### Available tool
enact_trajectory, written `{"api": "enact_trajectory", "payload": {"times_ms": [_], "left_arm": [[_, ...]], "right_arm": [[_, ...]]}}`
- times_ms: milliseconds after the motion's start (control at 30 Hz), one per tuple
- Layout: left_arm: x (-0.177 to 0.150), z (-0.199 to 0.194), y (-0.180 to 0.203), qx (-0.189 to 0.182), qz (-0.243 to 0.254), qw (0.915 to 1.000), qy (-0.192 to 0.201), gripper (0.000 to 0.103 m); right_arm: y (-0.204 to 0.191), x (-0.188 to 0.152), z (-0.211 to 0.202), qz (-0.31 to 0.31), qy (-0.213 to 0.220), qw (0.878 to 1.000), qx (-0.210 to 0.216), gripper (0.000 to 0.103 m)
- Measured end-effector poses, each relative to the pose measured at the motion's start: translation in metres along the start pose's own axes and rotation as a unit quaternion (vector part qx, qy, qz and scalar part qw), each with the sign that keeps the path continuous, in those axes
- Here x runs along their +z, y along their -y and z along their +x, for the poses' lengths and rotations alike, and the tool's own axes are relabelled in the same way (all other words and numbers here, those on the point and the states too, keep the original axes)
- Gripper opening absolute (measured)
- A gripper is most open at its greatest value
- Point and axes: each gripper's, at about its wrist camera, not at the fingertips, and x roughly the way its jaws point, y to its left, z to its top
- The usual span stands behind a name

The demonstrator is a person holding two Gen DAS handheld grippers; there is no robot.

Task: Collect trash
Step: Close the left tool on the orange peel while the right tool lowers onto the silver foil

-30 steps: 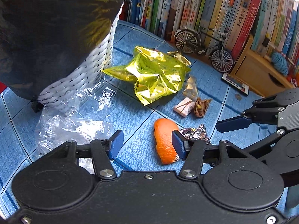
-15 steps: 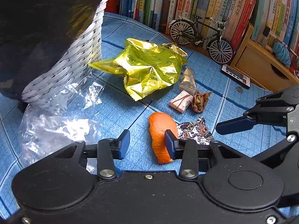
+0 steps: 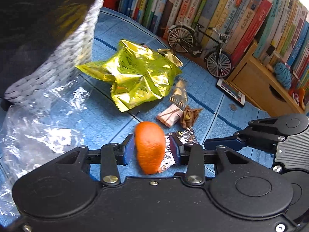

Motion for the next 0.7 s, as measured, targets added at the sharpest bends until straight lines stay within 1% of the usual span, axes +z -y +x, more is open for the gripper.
{"api": "enact_trajectory", "payload": {"times_ms": [100, 167, 200, 233, 267, 300, 400, 467, 567, 600, 633, 700], "left_arm": [[-0.001, 0.007, 0.006, 0.017, 0.015, 0.9997, -0.007, 0.026], [-0.001, 0.008, 0.007, 0.019, 0.016, 0.9997, -0.009, 0.026], [-0.001, 0.008, 0.007, 0.020, 0.017, 0.9996, -0.009, 0.024], [-0.001, 0.007, 0.008, 0.024, 0.021, 0.9995, -0.005, 0.014], [-0.001, 0.004, 0.009, 0.027, 0.028, 0.9993, 0.001, 0.011], [0.000, 0.002, 0.010, 0.027, 0.034, 0.9990, 0.007, 0.005], [0.003, -0.005, 0.010, 0.027, 0.042, 0.9986, 0.020, 0.004], [0.005, -0.006, 0.010, 0.024, 0.043, 0.9985, 0.022, 0.005], [0.006, -0.003, 0.006, 0.019, 0.021, 0.9995, 0.014, 0.019], [0.006, -0.001, 0.006, 0.017, 0.018, 0.9997, 0.007, 0.030], [0.006, 0.002, 0.007, 0.014, 0.018, 0.9998, 0.001, 0.037], [0.006, 0.006, 0.010, 0.006, 0.022, 0.9997, -0.006, 0.040]], "right_arm": [[0.001, 0.000, 0.000, 0.005, -0.001, 1.000, 0.001, 0.071], [0.000, 0.000, -0.001, 0.003, 0.002, 1.000, 0.002, 0.071], [0.000, 0.000, -0.001, 0.001, 0.003, 1.000, 0.002, 0.071], [0.001, 0.000, -0.001, 0.001, 0.004, 1.000, 0.002, 0.071], [0.001, 0.000, -0.001, 0.001, 0.005, 1.000, 0.002, 0.071], [0.002, 0.000, -0.001, 0.002, 0.005, 1.000, 0.001, 0.071], [0.004, 0.000, -0.001, 0.007, 0.006, 1.000, -0.003, 0.071], [0.006, 0.001, 0.000, 0.010, 0.007, 1.000, -0.007, 0.071], [0.006, 0.001, 0.001, 0.013, 0.004, 1.000, -0.009, 0.071], [0.006, 0.001, 0.002, 0.012, 0.003, 1.000, -0.010, 0.071], [0.005, 0.001, 0.003, 0.011, 0.002, 1.000, -0.010, 0.071], [0.003, 0.001, 0.003, 0.009, 0.000, 1.000, -0.009, 0.071]]}}
